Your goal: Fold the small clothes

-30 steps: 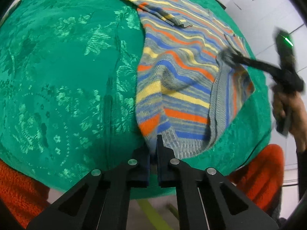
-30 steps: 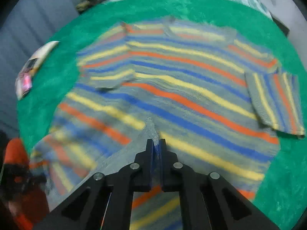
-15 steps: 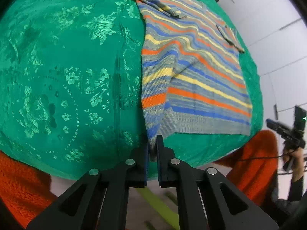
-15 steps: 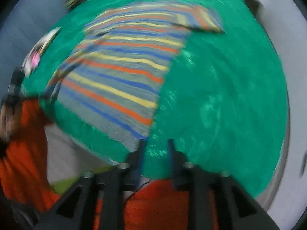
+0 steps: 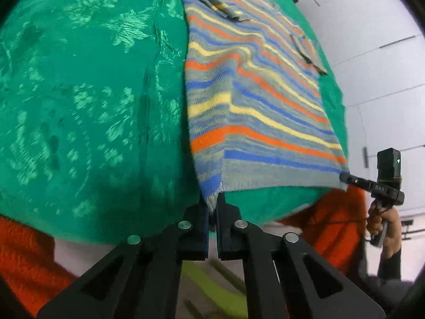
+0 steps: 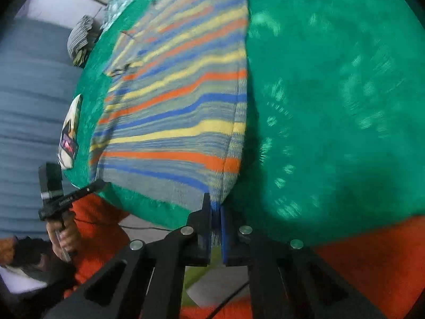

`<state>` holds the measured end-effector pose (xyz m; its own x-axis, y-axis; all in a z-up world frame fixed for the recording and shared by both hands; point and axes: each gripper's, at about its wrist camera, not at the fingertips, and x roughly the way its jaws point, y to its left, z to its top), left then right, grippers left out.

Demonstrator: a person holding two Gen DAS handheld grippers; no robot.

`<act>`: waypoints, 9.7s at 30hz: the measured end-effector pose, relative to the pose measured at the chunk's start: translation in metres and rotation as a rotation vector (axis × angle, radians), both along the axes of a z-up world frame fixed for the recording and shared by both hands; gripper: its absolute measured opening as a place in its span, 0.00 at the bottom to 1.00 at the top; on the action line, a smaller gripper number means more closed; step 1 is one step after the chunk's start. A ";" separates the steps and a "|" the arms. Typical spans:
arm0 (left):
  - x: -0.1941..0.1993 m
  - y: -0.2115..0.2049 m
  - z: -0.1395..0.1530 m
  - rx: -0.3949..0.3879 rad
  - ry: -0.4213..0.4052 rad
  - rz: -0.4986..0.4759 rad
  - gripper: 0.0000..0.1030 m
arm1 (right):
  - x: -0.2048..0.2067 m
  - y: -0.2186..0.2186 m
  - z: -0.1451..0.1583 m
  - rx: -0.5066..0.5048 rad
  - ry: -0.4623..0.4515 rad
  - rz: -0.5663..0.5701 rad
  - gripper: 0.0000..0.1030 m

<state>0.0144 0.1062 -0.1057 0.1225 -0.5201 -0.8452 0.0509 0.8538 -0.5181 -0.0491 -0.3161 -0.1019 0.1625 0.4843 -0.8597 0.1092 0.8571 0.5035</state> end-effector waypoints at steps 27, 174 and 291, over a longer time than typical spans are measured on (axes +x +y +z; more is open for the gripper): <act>-0.016 0.001 -0.001 0.407 -0.047 -0.015 0.01 | -0.018 0.010 0.001 -0.272 0.081 0.057 0.04; 0.219 0.155 0.012 0.499 -0.057 0.730 0.05 | -0.004 -0.040 0.023 -0.340 -0.506 -0.437 0.72; 0.037 0.064 -0.015 0.620 -0.334 0.385 1.00 | -0.018 -0.054 0.016 -0.399 -0.442 -0.622 0.85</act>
